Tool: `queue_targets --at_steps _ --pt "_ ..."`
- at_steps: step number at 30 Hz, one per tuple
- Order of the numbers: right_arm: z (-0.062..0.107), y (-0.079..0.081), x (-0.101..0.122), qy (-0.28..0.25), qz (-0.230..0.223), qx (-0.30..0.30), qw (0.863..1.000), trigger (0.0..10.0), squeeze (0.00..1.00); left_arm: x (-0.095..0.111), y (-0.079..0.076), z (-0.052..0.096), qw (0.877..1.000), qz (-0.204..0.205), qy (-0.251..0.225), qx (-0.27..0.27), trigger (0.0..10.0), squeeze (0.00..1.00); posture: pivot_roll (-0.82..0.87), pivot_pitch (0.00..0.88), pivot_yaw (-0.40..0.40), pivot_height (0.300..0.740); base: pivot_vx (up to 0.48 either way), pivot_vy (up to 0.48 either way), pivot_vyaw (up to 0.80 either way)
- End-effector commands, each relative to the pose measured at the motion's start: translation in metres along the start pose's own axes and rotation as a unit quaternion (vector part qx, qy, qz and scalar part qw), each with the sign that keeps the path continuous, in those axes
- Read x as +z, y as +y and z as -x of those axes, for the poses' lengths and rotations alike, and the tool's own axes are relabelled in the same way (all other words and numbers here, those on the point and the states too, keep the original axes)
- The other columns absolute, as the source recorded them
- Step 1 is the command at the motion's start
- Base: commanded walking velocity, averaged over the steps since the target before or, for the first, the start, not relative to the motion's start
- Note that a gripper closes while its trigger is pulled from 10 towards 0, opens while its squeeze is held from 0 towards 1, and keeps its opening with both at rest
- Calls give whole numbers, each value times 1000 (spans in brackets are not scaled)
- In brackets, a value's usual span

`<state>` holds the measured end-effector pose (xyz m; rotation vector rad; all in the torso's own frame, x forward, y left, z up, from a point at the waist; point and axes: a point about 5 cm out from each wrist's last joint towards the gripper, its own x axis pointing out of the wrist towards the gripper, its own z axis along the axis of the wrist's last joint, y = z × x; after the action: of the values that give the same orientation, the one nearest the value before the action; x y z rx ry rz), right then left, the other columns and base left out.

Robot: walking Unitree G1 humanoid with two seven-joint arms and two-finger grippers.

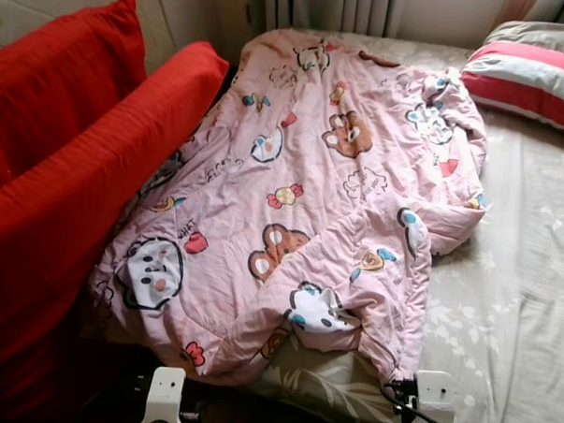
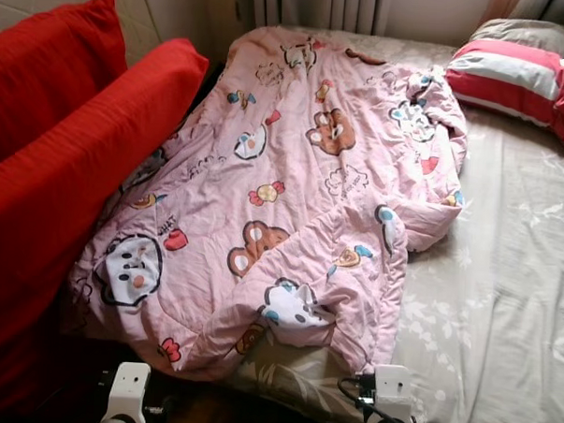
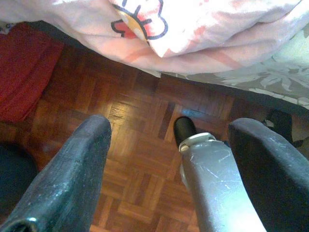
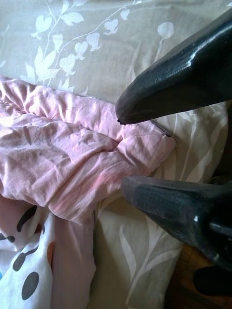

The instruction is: Clean up the room

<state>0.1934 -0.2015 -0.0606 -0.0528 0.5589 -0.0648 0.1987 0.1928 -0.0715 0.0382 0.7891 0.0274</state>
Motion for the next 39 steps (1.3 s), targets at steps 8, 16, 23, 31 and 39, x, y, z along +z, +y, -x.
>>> queue_targets --at_steps 8,16,23,31,39 --pt "7 3 -10 6 -7 6 1000 10000 0 44 15 -4 993 24 -115 31 10000 0 -75 149 71 669 0 0 0" --pt "8 4 -11 5 -9 6 1000 10000 0 106 4 -4 969 19 -248 5 10000 0 -82 145 77 669 0 0 0" --pt "8 4 -12 6 -13 5 1000 10000 0 104 -2 -1 964 17 -265 -12 10000 0 -85 149 82 644 0 0 0" --pt "8 4 -9 -2 5 10 1000 10000 0 114 -12 -2 961 29 -274 -29 10000 0 -81 184 80 639 0 0 0" --pt "7 5 -9 -1 3 15 1000 10000 0 122 -17 -1 956 32 -289 -45 10000 0 -78 197 83 639 0 0 0"
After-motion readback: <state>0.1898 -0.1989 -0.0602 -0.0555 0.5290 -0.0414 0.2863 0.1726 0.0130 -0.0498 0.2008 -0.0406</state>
